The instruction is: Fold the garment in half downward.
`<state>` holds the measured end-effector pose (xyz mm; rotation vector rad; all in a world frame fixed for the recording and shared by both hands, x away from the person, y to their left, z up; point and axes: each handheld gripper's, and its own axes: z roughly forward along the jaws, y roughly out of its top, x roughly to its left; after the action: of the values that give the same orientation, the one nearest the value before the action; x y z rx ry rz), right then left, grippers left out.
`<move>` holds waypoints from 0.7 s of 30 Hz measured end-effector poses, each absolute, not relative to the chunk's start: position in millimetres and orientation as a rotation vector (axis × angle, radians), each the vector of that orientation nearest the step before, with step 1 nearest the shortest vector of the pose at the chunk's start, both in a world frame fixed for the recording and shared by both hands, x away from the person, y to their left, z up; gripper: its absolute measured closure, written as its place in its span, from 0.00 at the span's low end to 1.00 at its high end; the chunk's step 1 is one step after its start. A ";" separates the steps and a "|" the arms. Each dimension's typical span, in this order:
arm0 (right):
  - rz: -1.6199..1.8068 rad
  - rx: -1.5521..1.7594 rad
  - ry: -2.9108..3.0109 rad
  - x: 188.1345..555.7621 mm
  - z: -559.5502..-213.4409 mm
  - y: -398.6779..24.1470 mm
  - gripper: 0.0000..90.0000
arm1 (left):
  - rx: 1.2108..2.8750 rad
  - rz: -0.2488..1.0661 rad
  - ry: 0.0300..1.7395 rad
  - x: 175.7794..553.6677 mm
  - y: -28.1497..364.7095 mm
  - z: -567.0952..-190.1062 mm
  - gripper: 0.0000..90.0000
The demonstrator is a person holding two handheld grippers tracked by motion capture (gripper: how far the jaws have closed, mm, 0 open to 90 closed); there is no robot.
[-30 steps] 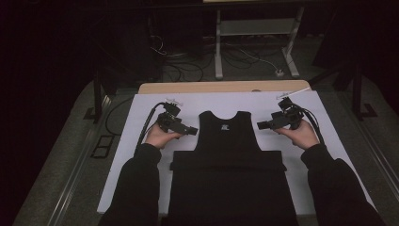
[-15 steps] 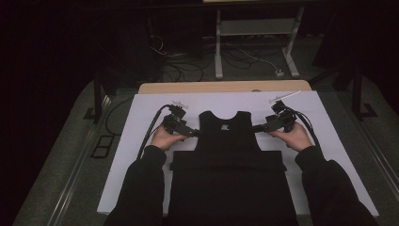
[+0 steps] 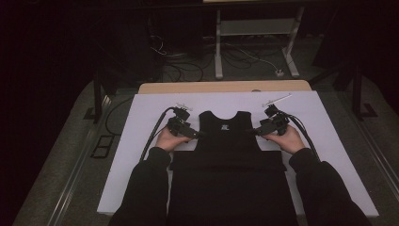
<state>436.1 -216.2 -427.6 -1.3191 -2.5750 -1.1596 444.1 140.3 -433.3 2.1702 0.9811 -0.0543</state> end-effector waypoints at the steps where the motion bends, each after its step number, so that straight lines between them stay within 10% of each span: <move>1: -1.159 -1.321 -2.575 436.2 -428.6 -215.1 0.00 | 2.164 -0.063 0.985 444.3 139.3 -434.2 0.00; 21: -1.132 -1.349 -2.597 438.9 -441.2 -204.7 0.19 | 2.155 -0.059 1.023 448.1 128.2 -441.0 0.21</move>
<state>438.9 -204.7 -441.2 -1.3486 -2.5972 -1.1320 448.1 128.2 -441.0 2.1546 1.0231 -0.0593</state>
